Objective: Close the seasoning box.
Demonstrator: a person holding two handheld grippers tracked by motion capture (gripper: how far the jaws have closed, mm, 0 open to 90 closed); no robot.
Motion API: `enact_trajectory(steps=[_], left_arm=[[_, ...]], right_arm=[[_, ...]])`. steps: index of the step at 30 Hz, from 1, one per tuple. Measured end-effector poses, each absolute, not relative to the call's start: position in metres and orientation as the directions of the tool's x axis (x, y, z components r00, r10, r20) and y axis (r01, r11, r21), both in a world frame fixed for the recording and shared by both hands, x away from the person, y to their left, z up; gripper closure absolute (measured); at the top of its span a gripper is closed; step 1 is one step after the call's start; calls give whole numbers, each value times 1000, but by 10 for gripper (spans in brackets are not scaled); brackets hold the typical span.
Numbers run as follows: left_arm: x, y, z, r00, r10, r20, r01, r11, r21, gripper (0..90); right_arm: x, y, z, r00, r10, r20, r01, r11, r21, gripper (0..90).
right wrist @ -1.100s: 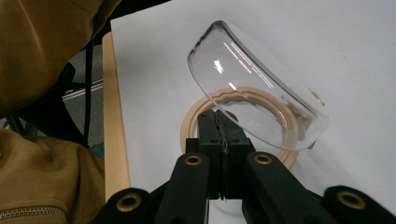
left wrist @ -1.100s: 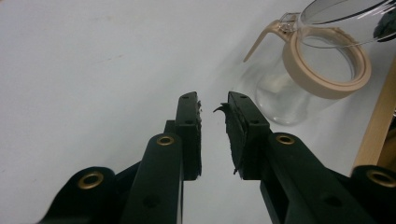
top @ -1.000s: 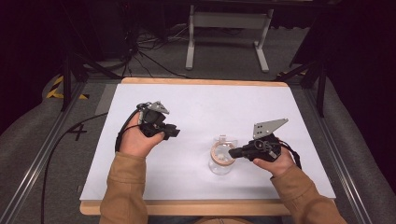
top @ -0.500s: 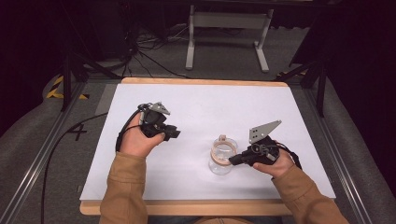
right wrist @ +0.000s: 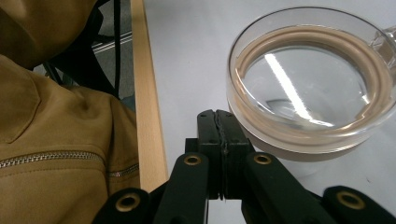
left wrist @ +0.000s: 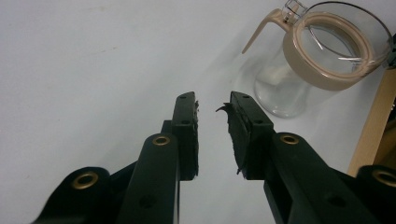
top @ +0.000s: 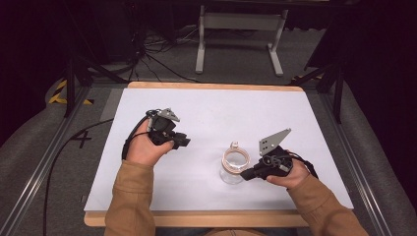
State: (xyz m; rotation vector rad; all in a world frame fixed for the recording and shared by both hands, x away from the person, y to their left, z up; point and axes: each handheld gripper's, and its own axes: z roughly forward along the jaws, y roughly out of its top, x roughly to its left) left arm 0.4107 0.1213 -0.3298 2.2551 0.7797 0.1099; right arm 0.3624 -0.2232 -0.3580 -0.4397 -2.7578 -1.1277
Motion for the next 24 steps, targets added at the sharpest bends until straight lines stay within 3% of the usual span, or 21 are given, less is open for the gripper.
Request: enact_trajectory(steps=[7,14,24], left_arm=[[410,121,-330,804,576,-146,503,-530,682,712],[405,124,-330,798,586,-138,504,-525,686,724],[403,134,-335,775,614,-149,529,-502,684,694]], right_arm=[[361,-226,-351,-952,229,201,304,659,688,895],[363,-241,-329,-949,289,125,275,566,777,889],[384,-282,-315,-885,458,81,318,467,825,746]])
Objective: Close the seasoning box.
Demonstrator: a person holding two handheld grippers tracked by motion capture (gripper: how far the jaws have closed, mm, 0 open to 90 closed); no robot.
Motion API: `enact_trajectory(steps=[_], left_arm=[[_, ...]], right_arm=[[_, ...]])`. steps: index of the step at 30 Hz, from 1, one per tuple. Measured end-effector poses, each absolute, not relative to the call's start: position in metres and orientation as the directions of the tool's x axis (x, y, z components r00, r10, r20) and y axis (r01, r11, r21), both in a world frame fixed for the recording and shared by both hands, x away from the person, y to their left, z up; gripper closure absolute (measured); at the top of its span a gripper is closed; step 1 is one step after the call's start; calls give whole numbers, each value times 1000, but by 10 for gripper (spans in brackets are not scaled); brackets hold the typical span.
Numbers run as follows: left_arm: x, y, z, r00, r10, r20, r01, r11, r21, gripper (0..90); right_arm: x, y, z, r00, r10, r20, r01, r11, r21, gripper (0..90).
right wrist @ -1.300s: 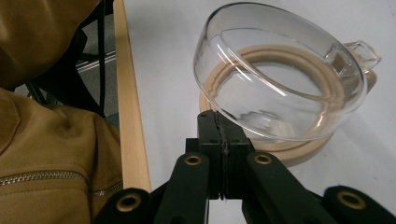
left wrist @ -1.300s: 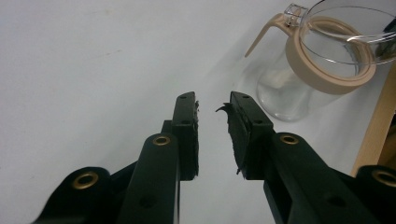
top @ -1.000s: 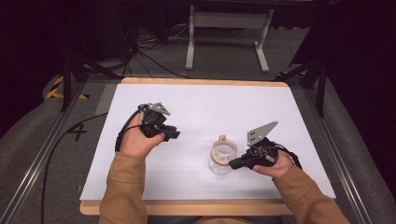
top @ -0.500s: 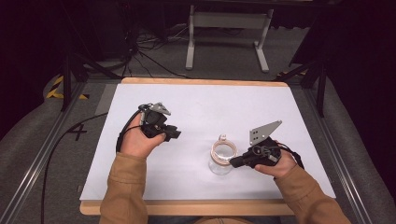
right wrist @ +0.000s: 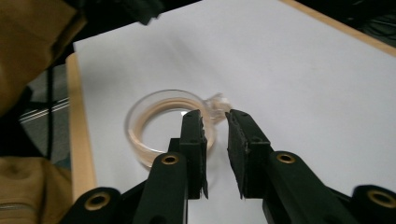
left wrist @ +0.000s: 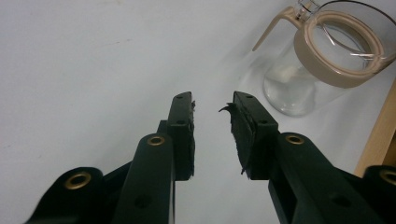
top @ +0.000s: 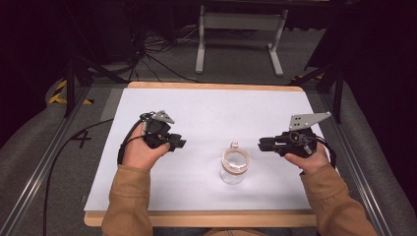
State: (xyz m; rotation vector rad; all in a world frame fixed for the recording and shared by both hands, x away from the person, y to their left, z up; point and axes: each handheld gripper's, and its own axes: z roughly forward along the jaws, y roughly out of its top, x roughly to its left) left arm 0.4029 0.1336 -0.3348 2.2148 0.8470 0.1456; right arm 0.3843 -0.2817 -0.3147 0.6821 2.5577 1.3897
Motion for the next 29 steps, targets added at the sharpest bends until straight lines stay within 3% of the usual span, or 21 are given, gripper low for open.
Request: enact_trajectory(steps=[14,21,29], left_arm=[[418,138,-355,747,642,-173,569,-482,667,655],[423,139,-363,744,641,-190,586,-488,647,653],[425,137,-364,747,637,-191,585,-493,643,629]], right_arm=[[421,-339,-345,-722,690,56,449,406,796,666],[437,-347,-377,-684,729,25,505,448,738,605],[447,-347,-407,-676,735,61,569,467,677,574]])
